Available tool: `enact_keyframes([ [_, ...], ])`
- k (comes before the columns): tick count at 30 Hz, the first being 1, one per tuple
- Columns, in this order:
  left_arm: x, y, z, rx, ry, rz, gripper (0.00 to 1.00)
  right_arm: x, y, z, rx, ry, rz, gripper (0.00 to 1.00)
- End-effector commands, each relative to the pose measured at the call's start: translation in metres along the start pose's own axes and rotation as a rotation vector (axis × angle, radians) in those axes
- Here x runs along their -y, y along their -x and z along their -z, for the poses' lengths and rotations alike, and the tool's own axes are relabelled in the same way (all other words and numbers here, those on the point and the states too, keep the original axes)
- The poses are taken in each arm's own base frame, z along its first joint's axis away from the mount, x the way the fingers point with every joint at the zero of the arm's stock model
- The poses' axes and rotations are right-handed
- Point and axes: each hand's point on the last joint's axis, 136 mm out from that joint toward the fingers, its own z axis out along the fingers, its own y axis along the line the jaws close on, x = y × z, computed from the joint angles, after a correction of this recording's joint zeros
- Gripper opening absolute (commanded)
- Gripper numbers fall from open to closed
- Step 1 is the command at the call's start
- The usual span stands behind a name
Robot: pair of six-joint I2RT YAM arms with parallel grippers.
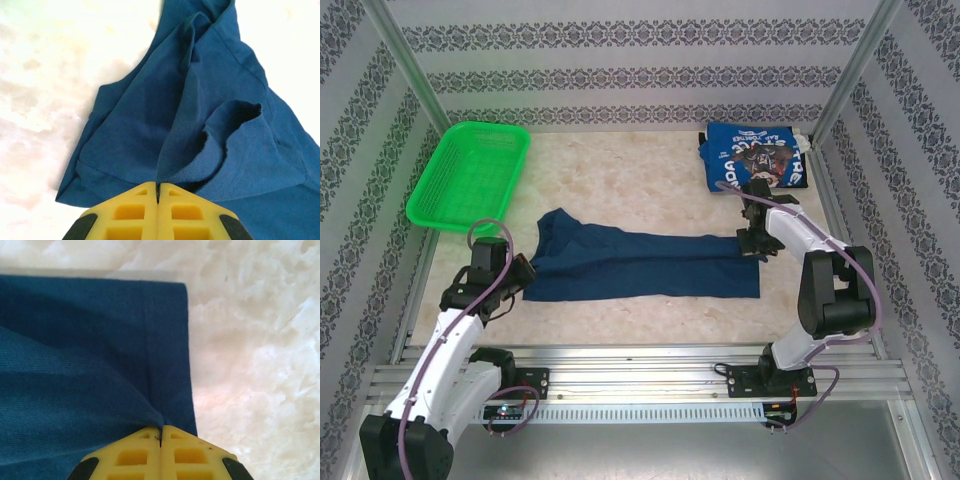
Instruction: Fold and stack the t-shirts
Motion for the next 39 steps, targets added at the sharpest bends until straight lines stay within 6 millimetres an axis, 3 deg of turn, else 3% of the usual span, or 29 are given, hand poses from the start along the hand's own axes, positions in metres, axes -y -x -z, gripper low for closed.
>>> enact_keyframes([
  [1,-0.014,-0.003,-0.006,0.0,0.052,0.026,0.05,-0.008,-0.014,-0.008,-0.063,-0.02,0.035,0.11],
  [5,-0.026,-0.013,-0.012,-0.045,0.108,0.038,0.06,-0.006,-0.025,-0.013,-0.129,-0.064,0.034,0.19],
  [8,-0.039,-0.013,-0.013,-0.05,0.189,0.058,0.23,0.001,-0.025,-0.012,-0.123,-0.086,0.003,0.37],
  [11,-0.033,-0.003,-0.013,-0.042,0.188,0.049,0.42,0.008,-0.022,-0.007,-0.114,-0.082,-0.053,0.53],
  [15,-0.027,0.017,-0.001,-0.009,0.222,0.021,0.51,0.01,-0.002,0.014,-0.023,-0.037,-0.105,0.62],
  [20,0.013,0.05,0.011,0.06,0.097,-0.024,0.67,-0.006,0.025,0.044,0.11,0.102,-0.136,0.73],
  [23,0.048,0.047,-0.006,-0.027,-0.046,-0.06,0.73,-0.032,0.038,0.058,0.171,0.248,-0.119,0.82],
  [25,0.052,0.042,-0.025,-0.096,-0.037,-0.072,0.76,-0.047,0.043,0.065,0.216,0.299,-0.096,0.9],
  [28,0.055,0.049,-0.053,-0.154,0.006,-0.092,0.76,-0.064,0.045,0.069,0.241,0.396,-0.099,0.93],
  [34,0.073,0.088,-0.103,-0.169,0.078,-0.178,0.74,-0.072,0.038,0.063,0.213,0.42,-0.087,0.93],
  [39,0.062,0.082,-0.139,-0.265,0.157,-0.176,0.67,-0.073,0.032,0.059,0.191,0.422,-0.086,0.93],
])
